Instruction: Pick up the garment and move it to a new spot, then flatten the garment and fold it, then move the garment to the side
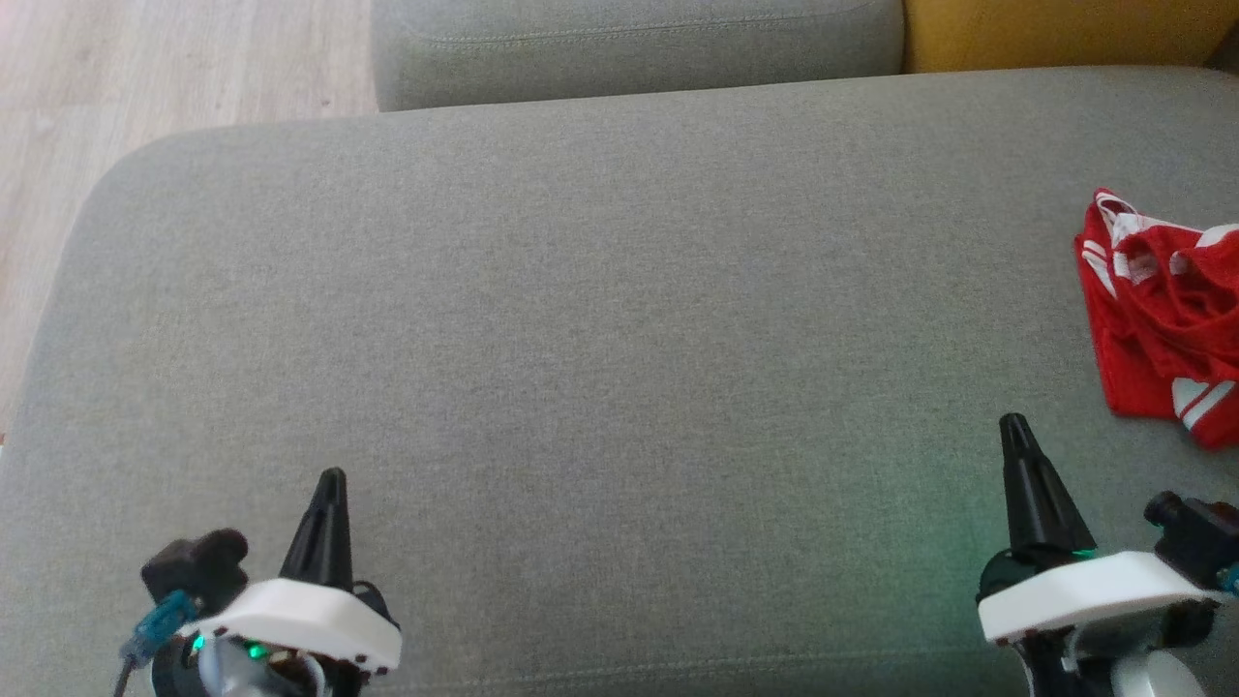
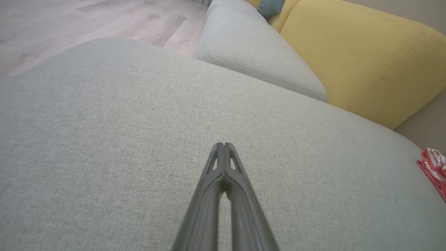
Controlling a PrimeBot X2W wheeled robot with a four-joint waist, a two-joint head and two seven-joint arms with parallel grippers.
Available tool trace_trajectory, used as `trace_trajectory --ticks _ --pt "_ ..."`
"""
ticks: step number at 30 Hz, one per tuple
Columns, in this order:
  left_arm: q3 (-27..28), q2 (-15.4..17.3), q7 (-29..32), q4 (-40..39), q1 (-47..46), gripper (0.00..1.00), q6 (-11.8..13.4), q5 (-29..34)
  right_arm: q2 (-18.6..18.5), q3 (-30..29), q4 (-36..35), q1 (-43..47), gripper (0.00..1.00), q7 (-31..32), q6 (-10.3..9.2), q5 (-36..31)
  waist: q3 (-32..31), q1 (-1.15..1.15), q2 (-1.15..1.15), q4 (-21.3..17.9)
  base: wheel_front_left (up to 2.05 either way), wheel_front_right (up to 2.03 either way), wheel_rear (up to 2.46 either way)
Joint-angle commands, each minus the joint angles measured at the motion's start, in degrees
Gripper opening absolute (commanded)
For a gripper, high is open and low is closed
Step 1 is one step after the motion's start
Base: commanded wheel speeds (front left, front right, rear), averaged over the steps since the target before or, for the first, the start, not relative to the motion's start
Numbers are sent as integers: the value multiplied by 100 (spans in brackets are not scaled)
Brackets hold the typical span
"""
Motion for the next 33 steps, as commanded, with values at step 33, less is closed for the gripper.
trace_trajectory --ticks 33 --pt "655 -93 450 49 -475 0 -510 -2202 -91 -154 237 -558 0 192 -3 2315 -92 0 0 62 0 0 0"
